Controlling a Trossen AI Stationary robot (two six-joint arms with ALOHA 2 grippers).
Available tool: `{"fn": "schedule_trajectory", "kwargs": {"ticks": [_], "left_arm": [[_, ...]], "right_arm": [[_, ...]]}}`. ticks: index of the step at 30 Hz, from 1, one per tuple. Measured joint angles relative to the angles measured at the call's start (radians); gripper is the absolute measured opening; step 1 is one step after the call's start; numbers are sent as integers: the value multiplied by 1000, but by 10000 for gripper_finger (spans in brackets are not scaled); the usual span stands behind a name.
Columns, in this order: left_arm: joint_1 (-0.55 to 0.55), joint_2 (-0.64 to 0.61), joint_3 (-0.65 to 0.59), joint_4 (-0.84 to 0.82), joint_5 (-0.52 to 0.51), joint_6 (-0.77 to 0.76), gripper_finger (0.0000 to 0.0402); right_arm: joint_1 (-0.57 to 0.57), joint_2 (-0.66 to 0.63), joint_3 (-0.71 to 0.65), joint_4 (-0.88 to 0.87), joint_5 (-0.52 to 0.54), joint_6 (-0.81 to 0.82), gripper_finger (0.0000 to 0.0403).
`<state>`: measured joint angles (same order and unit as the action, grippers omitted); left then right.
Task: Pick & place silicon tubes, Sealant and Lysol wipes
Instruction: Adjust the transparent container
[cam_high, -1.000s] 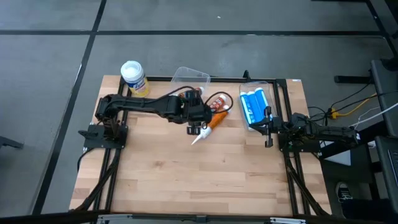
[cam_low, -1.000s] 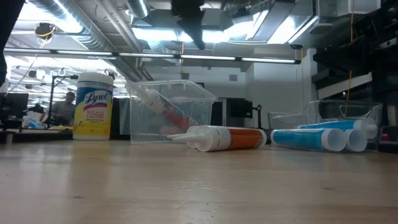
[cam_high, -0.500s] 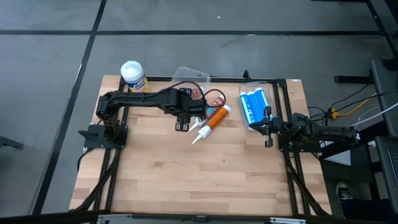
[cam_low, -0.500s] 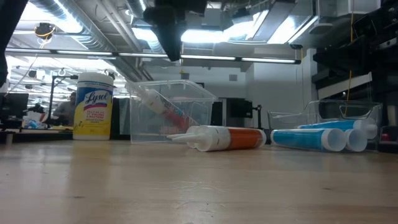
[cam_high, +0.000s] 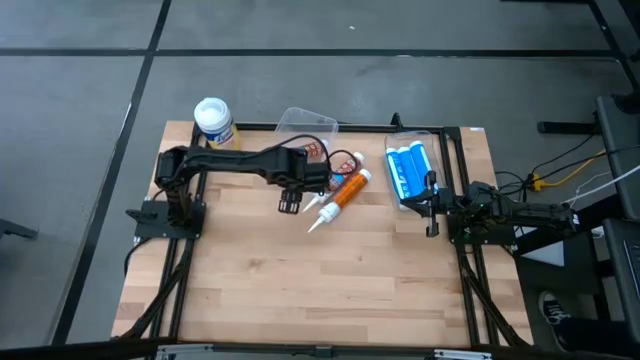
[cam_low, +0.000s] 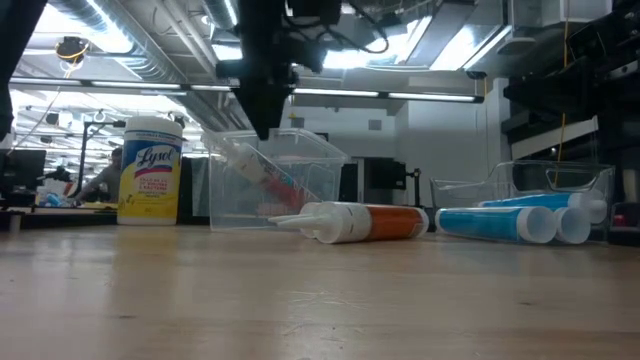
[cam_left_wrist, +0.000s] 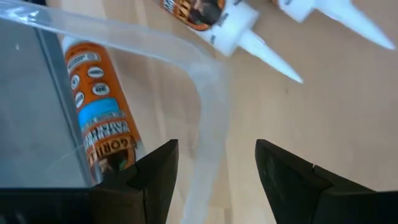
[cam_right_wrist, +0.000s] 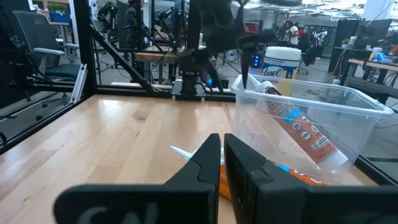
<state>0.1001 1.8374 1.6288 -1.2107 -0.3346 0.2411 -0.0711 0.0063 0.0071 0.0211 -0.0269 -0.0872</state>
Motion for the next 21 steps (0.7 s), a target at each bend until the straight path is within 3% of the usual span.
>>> {"fn": "schedule_trajectory", "kwargs": {"ticks": [4, 10, 21], "left_arm": [[18, 0, -49, 71, -1, 7, 209], [18, -5, -68, 87, 115, -7, 201], [-12, -55, -68, -11, 306, -204, 124]], "right_arm": [[0, 0, 0, 0, 0, 0, 25], [0, 0, 0, 0, 0, 0, 25], [0, 0, 0, 0, 0, 0, 25]]}}
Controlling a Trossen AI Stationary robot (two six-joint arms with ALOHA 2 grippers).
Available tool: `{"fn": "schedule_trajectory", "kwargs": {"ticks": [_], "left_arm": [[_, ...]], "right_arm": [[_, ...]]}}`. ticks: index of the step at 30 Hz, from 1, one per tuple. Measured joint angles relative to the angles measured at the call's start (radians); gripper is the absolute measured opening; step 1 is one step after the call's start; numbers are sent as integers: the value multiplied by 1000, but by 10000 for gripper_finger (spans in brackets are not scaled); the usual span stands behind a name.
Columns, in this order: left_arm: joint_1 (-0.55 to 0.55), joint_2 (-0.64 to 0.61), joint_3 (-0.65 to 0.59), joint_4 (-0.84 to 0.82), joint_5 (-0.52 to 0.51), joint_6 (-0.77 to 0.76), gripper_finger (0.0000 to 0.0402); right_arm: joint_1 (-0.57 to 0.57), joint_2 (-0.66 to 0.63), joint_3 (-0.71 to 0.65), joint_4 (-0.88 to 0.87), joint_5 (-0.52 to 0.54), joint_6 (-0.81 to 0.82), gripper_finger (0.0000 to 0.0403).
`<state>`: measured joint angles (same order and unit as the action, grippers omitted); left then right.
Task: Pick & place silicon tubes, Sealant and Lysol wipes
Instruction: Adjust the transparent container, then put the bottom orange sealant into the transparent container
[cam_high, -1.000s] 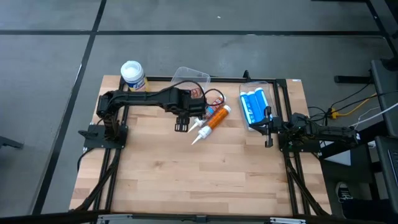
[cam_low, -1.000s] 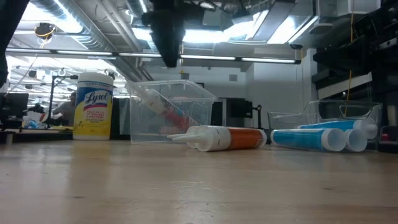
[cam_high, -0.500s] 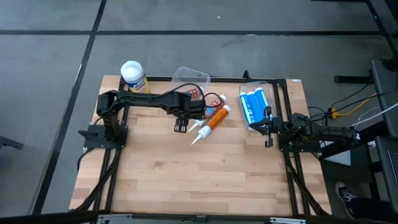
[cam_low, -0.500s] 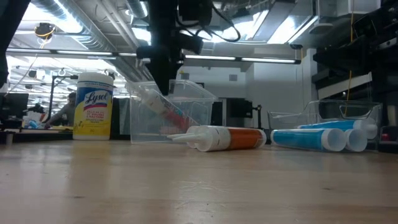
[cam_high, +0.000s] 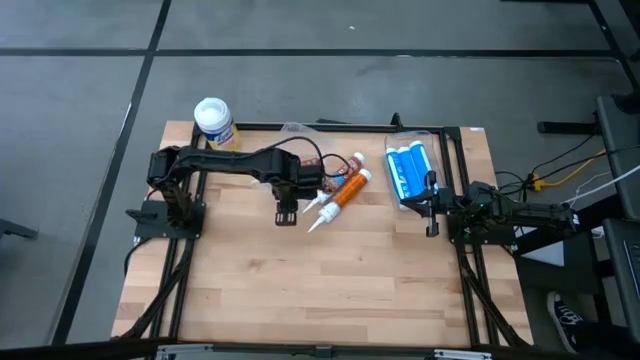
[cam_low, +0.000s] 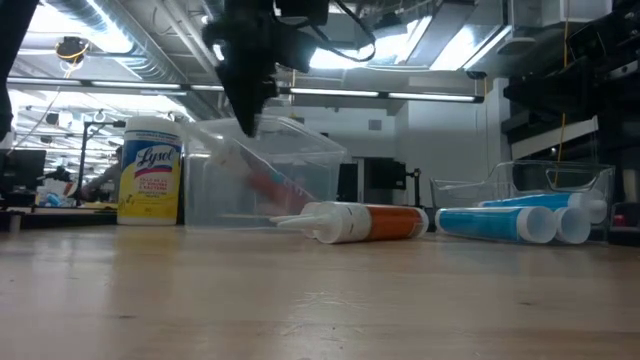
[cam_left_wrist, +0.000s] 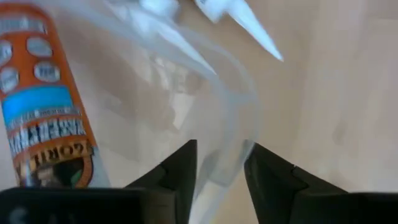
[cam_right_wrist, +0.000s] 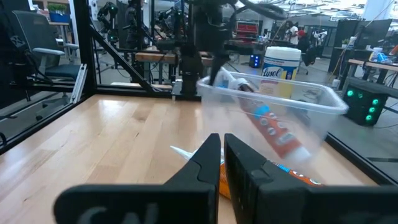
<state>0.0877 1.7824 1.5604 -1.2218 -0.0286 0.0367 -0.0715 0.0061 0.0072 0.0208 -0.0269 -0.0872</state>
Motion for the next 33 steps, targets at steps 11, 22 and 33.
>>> {"fn": "schedule_trajectory", "kwargs": {"ticks": [11, 22, 33], "left_arm": [[-100, -76, -1, -134, 73, -225, 89], [-242, -169, -1, -240, -30, -316, 88], [-326, -230, -1, -163, -149, -209, 88]], "right_arm": [[0, 1, 0, 0, 0, 0, 25], [0, 1, 0, 0, 0, 0, 25], [0, 1, 0, 0, 0, 0, 25]]}}
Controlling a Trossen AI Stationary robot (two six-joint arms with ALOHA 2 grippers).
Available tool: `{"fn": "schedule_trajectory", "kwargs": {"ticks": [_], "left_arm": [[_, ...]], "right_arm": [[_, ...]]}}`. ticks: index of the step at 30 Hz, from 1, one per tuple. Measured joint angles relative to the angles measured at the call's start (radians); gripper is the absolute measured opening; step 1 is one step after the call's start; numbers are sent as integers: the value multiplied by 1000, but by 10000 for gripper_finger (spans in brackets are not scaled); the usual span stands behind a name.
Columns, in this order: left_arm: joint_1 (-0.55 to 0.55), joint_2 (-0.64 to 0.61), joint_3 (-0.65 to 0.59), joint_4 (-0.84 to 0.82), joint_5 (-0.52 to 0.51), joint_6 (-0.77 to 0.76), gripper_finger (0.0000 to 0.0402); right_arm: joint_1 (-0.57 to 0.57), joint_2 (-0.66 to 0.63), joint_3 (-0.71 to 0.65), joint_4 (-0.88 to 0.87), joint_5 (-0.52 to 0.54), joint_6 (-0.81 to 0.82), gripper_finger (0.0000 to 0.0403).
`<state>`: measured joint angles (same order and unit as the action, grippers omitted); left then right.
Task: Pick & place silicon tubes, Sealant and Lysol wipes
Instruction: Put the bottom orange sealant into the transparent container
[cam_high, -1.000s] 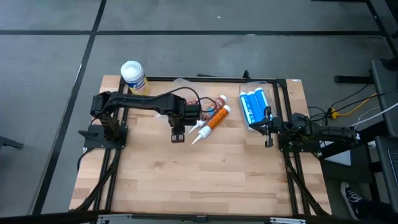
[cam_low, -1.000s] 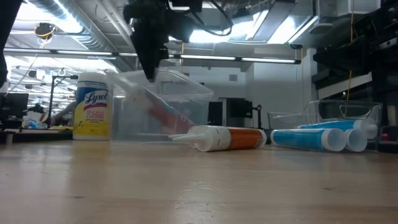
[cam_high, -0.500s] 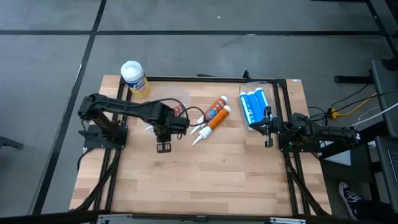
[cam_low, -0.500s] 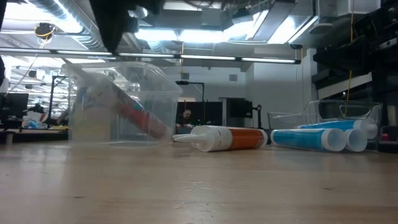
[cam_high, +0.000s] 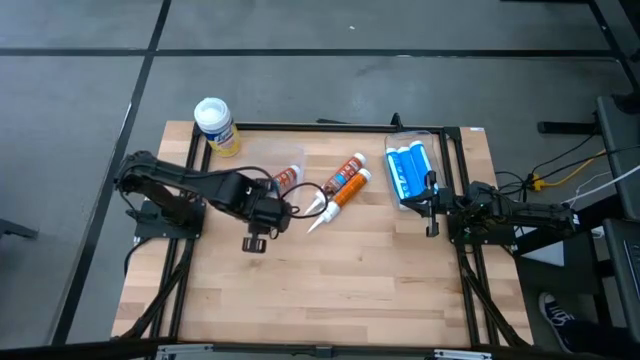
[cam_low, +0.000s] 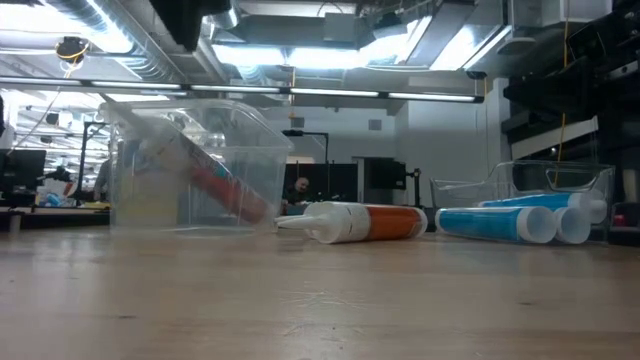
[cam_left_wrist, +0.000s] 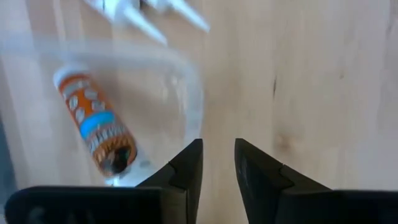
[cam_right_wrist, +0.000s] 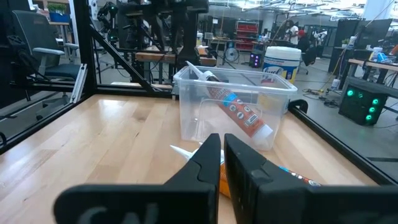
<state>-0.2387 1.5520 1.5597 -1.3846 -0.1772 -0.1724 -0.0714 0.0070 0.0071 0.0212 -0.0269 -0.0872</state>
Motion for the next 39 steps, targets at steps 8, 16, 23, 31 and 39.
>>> {"fn": "schedule_trajectory", "kwargs": {"ticks": [8, 16, 23, 31, 39], "left_arm": [[-46, -14, 0, 152, -93, 92, 134], [-29, 23, 1, 475, -121, 34, 235], [34, 106, 1, 703, -114, -154, 286], [163, 227, 1, 793, -46, -396, 300], [245, 366, 1, 865, -3, -493, 302]], "right_arm": [[0, 0, 0, 0, 0, 0, 25], [0, 0, 0, 0, 0, 0, 25], [0, 0, 0, 0, 0, 0, 25], [0, 0, 0, 0, 0, 0, 25], [0, 0, 0, 0, 0, 0, 25]]}}
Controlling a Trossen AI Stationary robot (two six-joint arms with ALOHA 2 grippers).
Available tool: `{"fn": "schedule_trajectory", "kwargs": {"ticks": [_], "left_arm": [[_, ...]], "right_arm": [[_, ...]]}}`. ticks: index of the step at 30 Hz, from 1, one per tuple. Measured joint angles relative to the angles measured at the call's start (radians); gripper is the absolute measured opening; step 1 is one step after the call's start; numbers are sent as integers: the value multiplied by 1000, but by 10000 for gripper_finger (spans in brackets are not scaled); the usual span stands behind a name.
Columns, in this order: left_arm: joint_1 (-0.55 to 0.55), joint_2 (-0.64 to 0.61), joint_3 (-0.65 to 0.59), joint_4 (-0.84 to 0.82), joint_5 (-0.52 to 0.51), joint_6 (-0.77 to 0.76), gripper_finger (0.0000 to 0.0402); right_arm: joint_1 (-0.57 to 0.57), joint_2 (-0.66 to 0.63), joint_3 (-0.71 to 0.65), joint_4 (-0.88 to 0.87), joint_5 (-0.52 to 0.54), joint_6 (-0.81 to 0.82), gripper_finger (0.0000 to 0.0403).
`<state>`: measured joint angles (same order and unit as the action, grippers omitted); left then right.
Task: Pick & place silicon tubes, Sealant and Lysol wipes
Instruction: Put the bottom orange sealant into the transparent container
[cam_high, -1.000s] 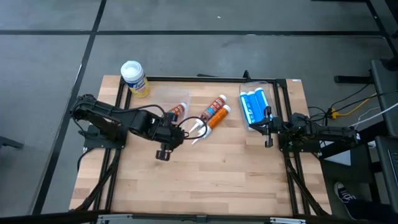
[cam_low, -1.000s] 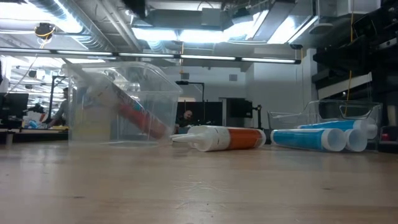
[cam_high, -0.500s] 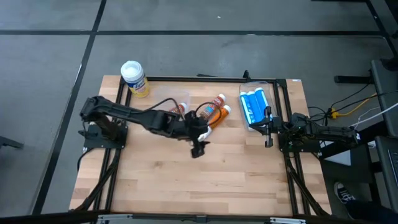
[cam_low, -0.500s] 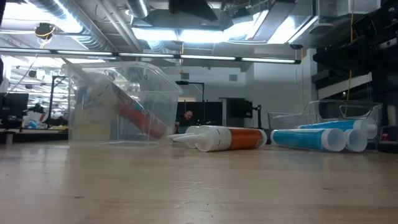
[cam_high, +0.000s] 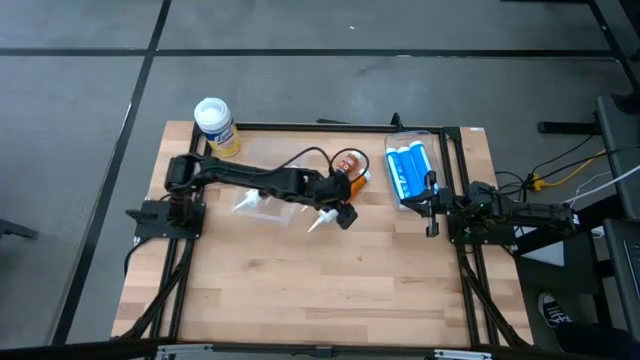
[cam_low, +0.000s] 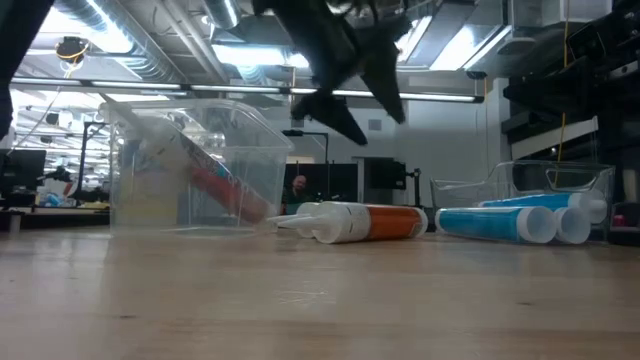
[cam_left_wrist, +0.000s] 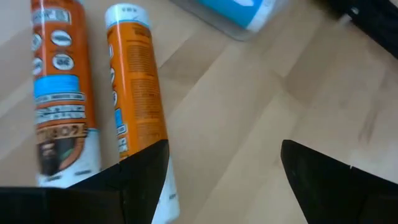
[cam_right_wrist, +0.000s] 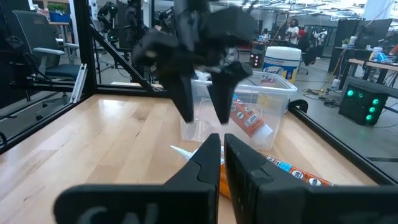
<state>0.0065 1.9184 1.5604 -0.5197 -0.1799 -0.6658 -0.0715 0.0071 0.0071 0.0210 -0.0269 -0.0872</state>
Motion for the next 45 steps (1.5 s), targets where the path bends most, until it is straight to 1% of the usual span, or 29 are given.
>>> {"fn": "schedule_trajectory", "kwargs": {"ticks": [2, 4, 10, 13, 16, 20, 22, 25, 32, 39, 45], "left_arm": [[6, 23, 2, 51, 7, -16, 302], [13, 51, 31, 62, 9, -27, 302], [46, 126, 104, 47, 19, -30, 302], [64, 155, 130, 47, 69, -31, 302], [75, 180, 134, 43, 96, -32, 302], [84, 210, 135, 27, 139, -81, 302], [84, 217, 135, 22, 152, -81, 302], [85, 223, 135, 21, 149, -82, 302], [94, 224, 135, -44, 146, -91, 302], [94, 222, 135, -58, 143, -89, 302], [112, 220, 135, -81, 138, -38, 302]], "right_arm": [[0, 0, 0, 0, 0, 0, 25], [0, 0, 0, 0, 0, 0, 25], [0, 0, 0, 0, 0, 0, 25], [0, 0, 0, 0, 0, 0, 25], [0, 0, 0, 0, 0, 0, 25], [0, 0, 0, 0, 0, 0, 25], [0, 0, 0, 0, 0, 0, 25], [0, 0, 0, 0, 0, 0, 25], [0, 0, 0, 0, 0, 0, 25], [0, 0, 0, 0, 0, 0, 25], [0, 0, 0, 0, 0, 0, 25]]}}
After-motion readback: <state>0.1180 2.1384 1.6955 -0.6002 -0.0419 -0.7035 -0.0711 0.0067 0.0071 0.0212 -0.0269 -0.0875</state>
